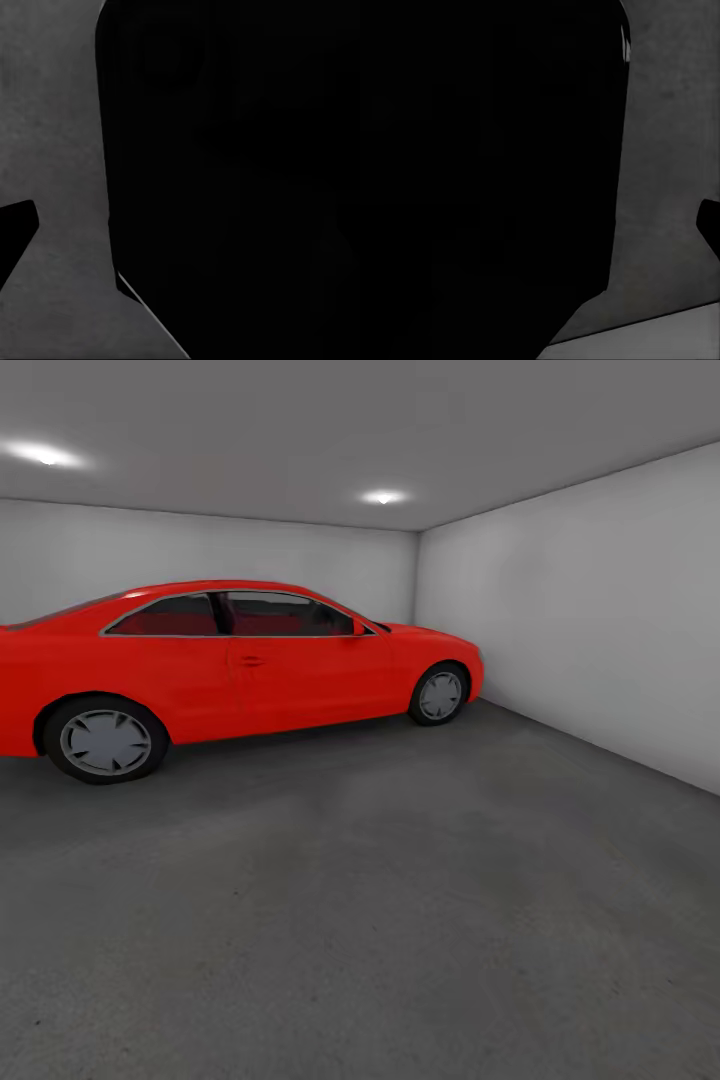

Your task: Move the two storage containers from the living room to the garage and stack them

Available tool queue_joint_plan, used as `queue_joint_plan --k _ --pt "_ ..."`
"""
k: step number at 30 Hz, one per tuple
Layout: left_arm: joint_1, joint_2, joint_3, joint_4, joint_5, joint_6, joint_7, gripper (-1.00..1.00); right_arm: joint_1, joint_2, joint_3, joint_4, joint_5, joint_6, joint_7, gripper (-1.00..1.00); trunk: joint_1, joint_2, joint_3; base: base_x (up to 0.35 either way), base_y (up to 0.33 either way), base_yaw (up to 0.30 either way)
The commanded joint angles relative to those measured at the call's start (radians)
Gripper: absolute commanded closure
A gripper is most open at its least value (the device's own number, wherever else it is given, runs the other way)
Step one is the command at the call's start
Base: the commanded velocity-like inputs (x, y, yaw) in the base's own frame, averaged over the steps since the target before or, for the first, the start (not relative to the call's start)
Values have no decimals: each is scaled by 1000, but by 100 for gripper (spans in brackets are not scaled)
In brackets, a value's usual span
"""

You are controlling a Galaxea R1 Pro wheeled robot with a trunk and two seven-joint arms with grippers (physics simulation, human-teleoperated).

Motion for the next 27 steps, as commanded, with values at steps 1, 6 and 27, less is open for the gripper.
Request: queue_joint_plan --k 1,6,27 --pt "0 0 0 0 0 0 0 -100 0 0 0 0 0 0 0 -100 0 0 0 0 0 0" --pt "11 -28 4 -1 -2 -4 -2 -100 -29 28 -1 -7 1 -2 -2 -100 0 0 0 0 0 0" --pt "17 -91 5 -1 -1 -9 -3 -100 -111 53 2 -13 1 -26 -2 -100 0 0 0 0 0 0"
